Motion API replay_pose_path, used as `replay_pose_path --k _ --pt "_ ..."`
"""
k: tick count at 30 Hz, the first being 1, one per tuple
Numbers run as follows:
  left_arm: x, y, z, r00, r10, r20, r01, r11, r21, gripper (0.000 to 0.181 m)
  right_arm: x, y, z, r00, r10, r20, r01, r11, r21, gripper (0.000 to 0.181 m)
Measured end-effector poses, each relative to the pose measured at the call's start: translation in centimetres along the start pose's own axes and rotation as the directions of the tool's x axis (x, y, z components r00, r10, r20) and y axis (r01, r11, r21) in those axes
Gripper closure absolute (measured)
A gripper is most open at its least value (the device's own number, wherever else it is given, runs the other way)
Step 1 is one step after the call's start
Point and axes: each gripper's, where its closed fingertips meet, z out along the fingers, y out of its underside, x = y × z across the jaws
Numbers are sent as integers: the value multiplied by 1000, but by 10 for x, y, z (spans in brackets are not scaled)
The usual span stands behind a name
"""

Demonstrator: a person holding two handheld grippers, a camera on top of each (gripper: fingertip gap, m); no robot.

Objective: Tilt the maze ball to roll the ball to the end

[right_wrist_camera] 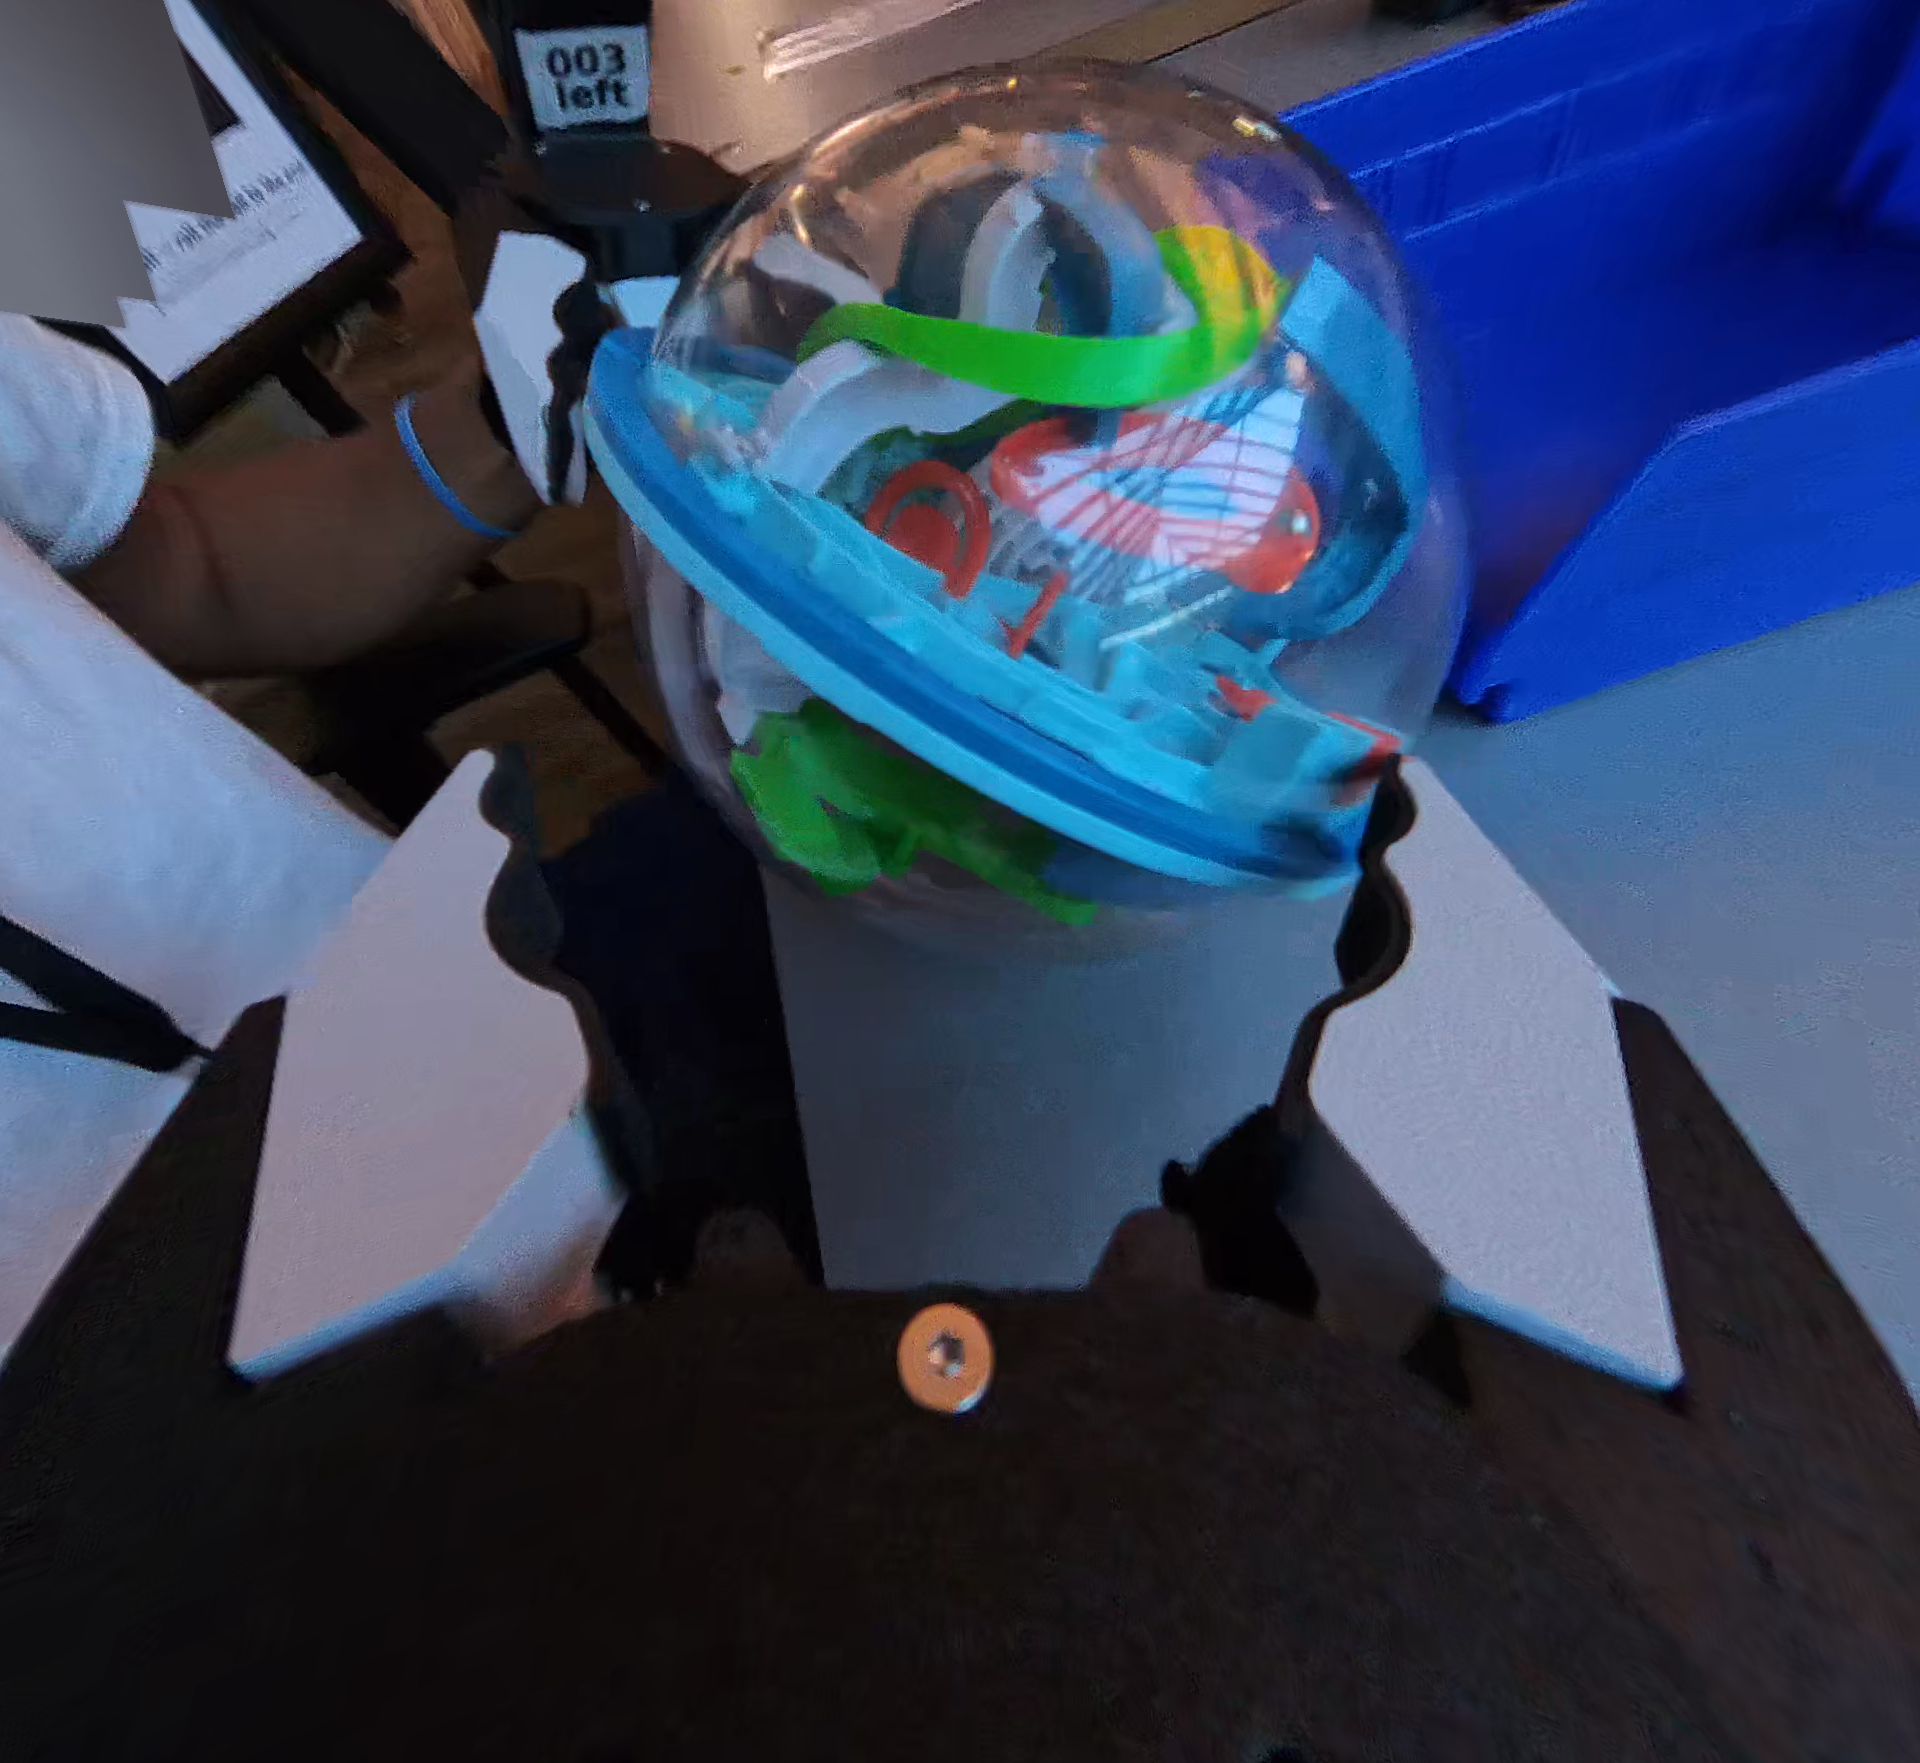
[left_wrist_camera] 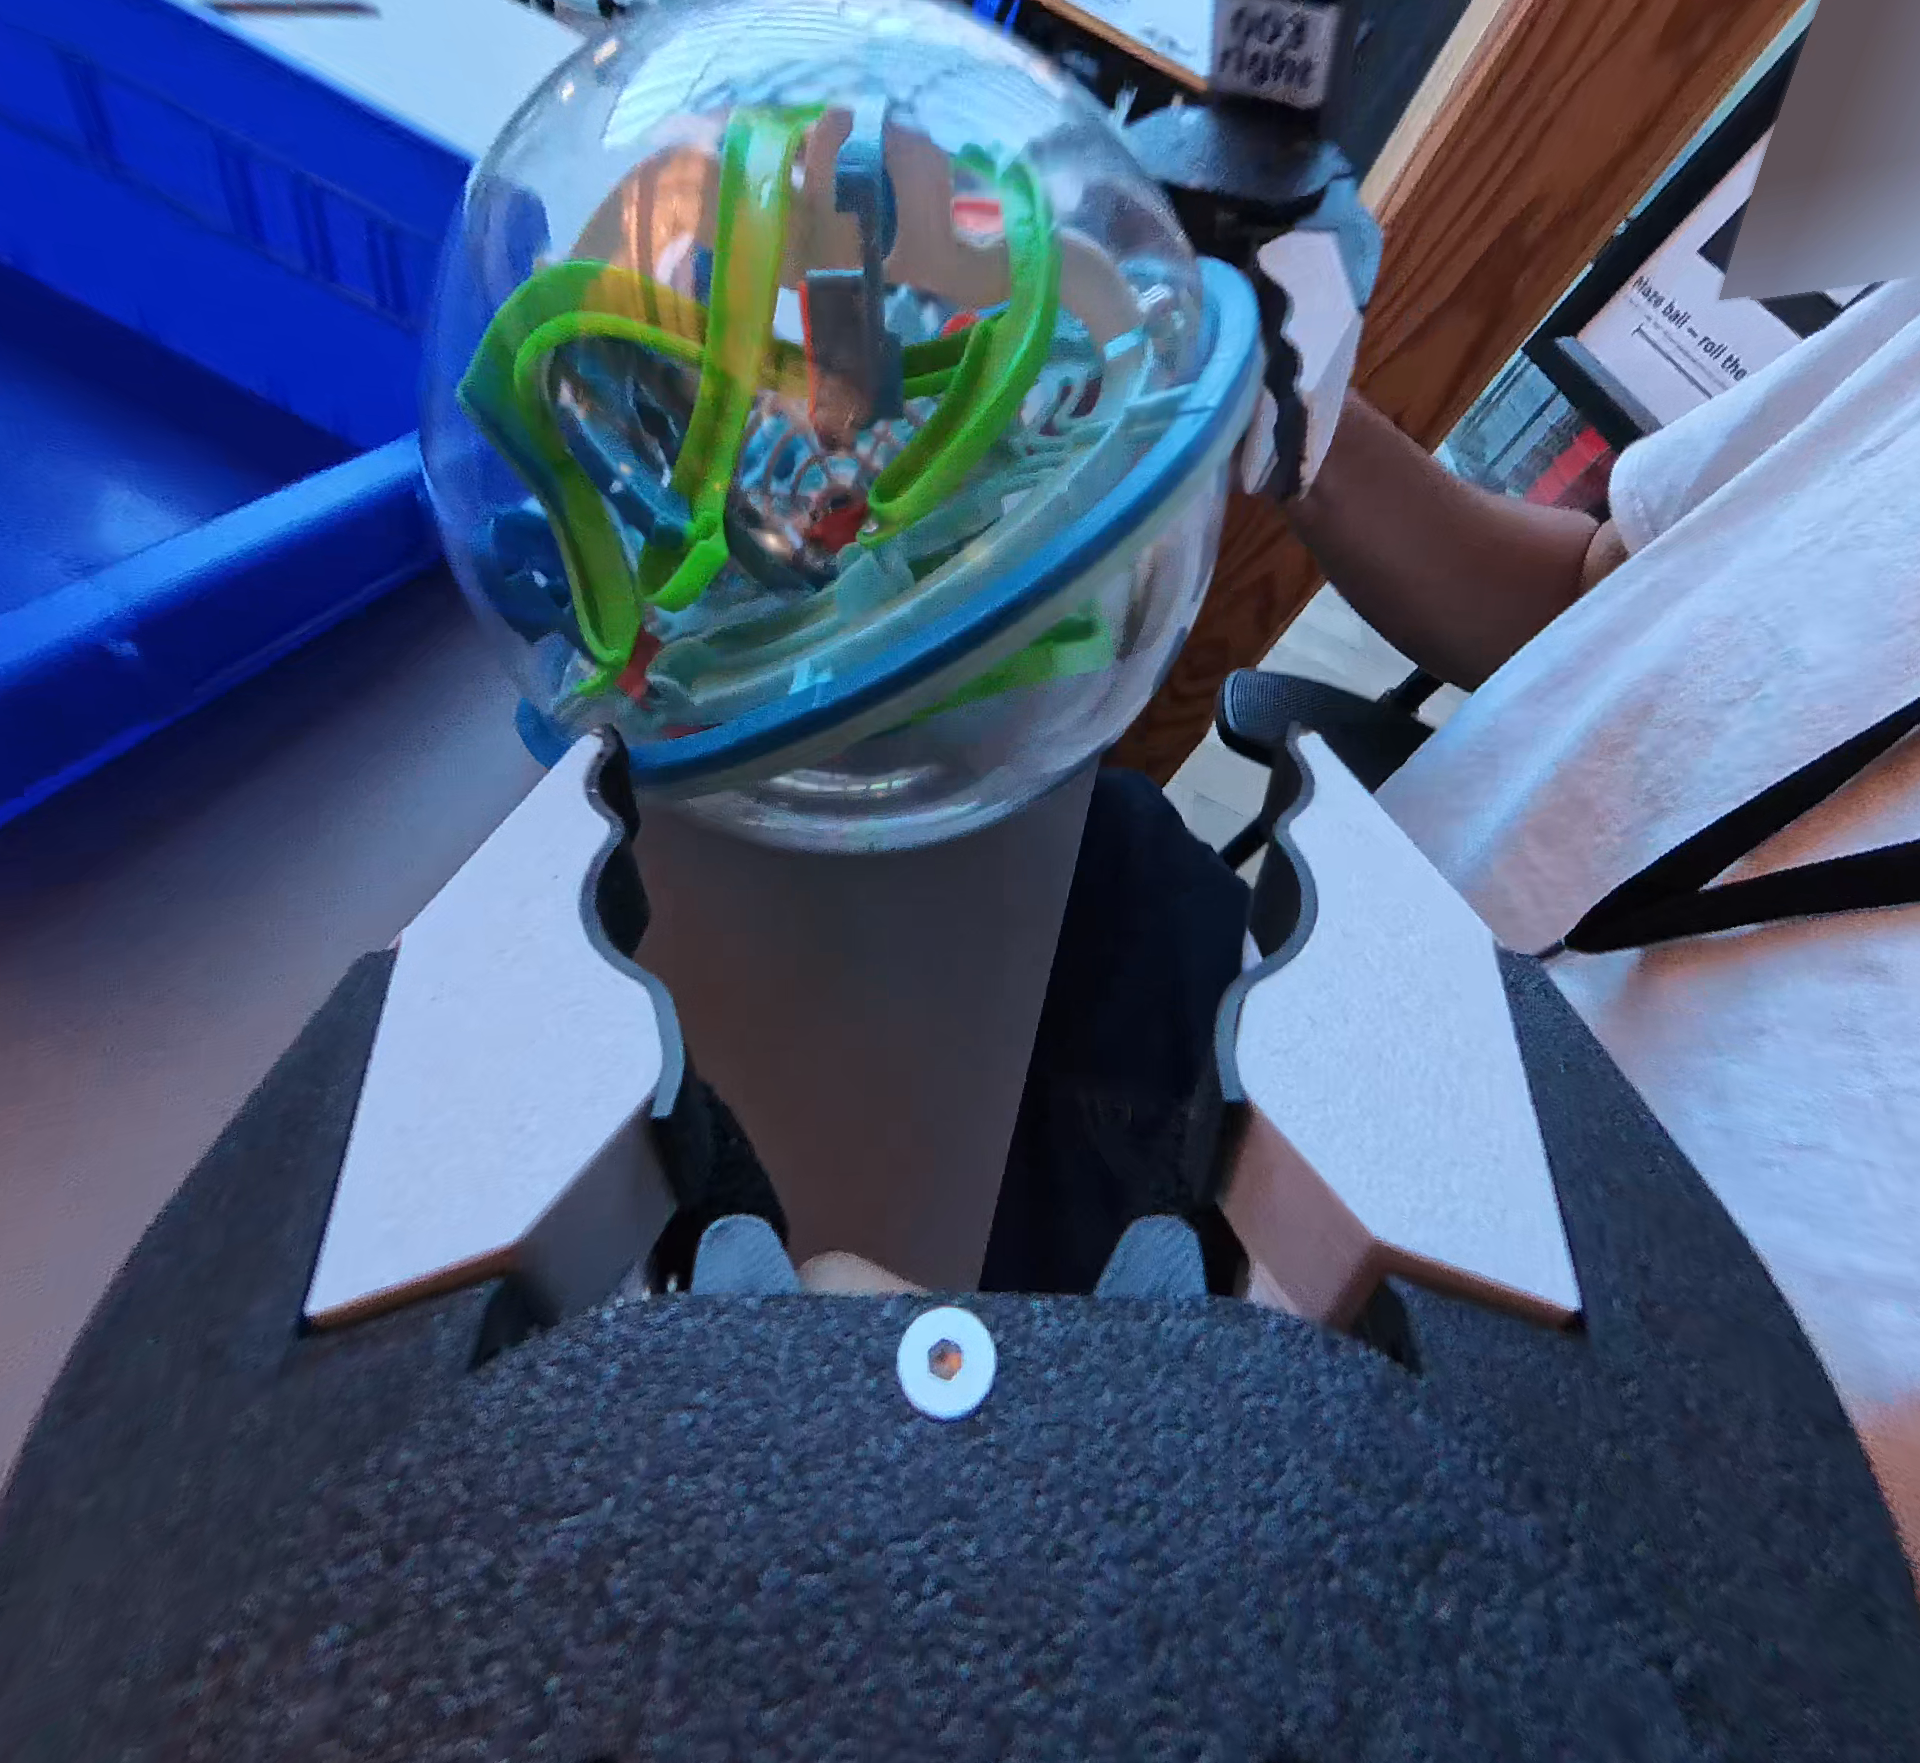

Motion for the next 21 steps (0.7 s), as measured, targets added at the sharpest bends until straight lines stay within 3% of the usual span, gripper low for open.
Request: replay_pose_path --k 6,10,15,21 --pt "-2 9 11 998 19 62 -16 998 -54 49 2 -10 7 993 -88 -74 89 996 11 28" --pt "-1 17 10 999 -24 48 25 999 -21 55 -2 -21 7 987 -139 -86 141 990 19 33" --pt "-4 19 4 995 -101 11 100 995 20 67 -8 -29 3 993 -113 -39 116 992 57 43" --pt "-21 8 -2 994 -102 31 102 995 22 58 -2 -28 5 999 -27 -25 28 998 47 45"
